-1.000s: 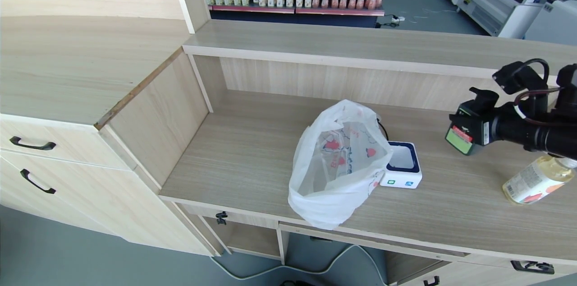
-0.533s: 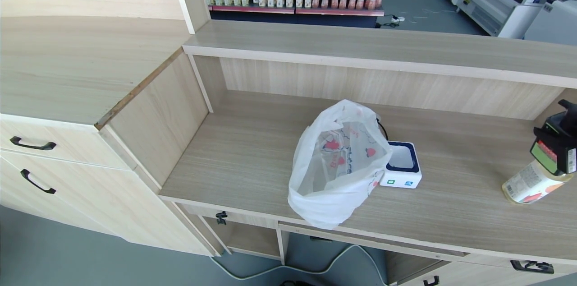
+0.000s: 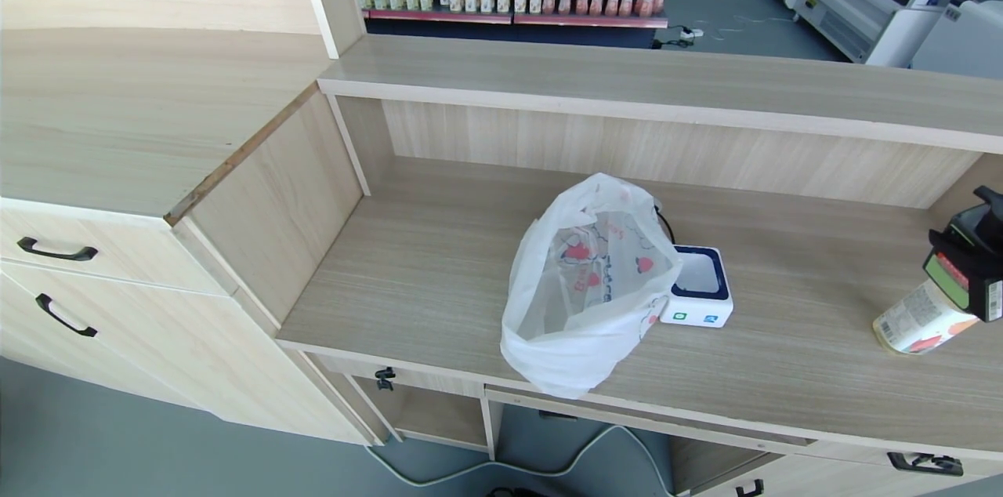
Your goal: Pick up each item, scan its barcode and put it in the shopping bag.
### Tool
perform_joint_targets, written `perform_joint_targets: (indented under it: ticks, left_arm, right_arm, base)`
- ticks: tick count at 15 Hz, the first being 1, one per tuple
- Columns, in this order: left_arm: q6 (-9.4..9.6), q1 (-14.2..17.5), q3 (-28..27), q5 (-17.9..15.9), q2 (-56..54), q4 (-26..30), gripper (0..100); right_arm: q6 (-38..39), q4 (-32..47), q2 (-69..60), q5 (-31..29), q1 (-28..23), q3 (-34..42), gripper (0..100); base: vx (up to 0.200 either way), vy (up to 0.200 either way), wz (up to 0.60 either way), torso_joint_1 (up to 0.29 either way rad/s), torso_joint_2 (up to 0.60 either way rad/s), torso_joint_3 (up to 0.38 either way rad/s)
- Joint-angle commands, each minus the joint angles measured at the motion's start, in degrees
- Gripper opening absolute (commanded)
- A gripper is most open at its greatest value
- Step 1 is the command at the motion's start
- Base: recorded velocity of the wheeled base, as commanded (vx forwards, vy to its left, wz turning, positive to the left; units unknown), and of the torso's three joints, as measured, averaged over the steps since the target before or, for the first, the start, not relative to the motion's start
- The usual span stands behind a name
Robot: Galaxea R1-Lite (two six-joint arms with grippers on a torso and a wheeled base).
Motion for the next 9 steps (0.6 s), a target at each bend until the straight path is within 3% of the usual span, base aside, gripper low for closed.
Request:
perform_joint_targets:
  ticks: [1, 2, 7, 9]
  left_arm:
    - [0.02, -0.1, 0.0, 0.0, 0.0, 0.0, 100]
    - [0.02, 0.0, 0.0, 0.0, 0.0, 0.0, 100]
    - [0.02, 0.0, 0.0, 0.0, 0.0, 0.0, 100]
    - [0.02, -0.1, 0.0, 0.0, 0.0, 0.0, 100]
  right_arm:
    - [1.2, 1.6, -3.1, 0.0, -0.2, 0.3, 0]
    - [2.3, 6.6, -5.6, -0.1, -0.2, 0.0, 0]
    - [8.7, 6.3, -0.2, -0.1, -0.2, -2.7, 0]
    - [10.1, 2.9, 3.8, -0.1, -0.2, -3.1, 0]
  base:
    - [0.0, 0.0, 0.0, 0.0, 0.0, 0.0]
    - [0.0, 0.0, 0.0, 0.0, 0.0, 0.0]
    - [0.0, 0.0, 0.0, 0.0, 0.0, 0.0]
    - [0.0, 0.0, 0.0, 0.0, 0.0, 0.0]
